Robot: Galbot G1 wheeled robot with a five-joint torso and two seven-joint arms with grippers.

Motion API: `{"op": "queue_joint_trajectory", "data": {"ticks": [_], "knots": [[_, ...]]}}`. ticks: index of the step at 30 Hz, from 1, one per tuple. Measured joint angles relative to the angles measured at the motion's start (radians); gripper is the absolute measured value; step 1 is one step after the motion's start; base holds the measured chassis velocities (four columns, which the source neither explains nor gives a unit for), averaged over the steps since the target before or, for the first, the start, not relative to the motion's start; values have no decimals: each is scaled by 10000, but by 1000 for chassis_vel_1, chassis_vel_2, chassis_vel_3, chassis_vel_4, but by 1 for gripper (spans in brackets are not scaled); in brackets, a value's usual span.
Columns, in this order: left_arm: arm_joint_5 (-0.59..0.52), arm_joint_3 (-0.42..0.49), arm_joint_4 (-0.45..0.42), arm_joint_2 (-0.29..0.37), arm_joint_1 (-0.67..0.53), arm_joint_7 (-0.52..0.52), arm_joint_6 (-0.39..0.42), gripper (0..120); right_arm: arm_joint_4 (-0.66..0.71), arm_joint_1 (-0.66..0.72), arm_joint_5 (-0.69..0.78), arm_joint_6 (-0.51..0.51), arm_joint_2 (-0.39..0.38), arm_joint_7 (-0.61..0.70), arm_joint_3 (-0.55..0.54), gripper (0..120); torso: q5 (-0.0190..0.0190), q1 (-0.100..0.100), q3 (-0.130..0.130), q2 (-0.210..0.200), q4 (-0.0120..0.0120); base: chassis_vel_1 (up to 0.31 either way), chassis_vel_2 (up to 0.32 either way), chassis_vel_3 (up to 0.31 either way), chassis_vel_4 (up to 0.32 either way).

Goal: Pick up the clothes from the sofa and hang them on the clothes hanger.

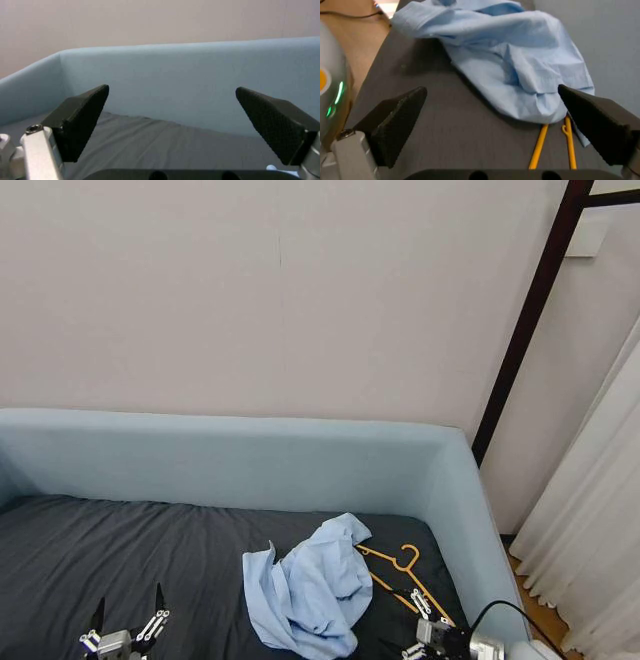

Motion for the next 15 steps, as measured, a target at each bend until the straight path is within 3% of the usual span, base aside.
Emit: {"op": "queue_joint_trajectory", "data": {"ticks": [3, 7, 15], "knots": [[-11, 20, 41, -24, 6, 1, -53, 100, 662, 119, 1098, -429, 140, 1463, -465, 100, -4, 0, 0, 0, 3, 0, 0, 0, 0], [-10, 10, -58, -45, 51, 1, -73, 100, 918, 274, 945, -589, 475, 2446, -1137, 100, -3, 0, 0, 1, 5, 0, 0, 0, 0], [0, -138, -250, -99, 158, -9, -68, 100, 731, 1227, -292, -728, 1358, 2594, -2653, 100, -5, 0, 0, 1, 4, 0, 0, 0, 0]]}}
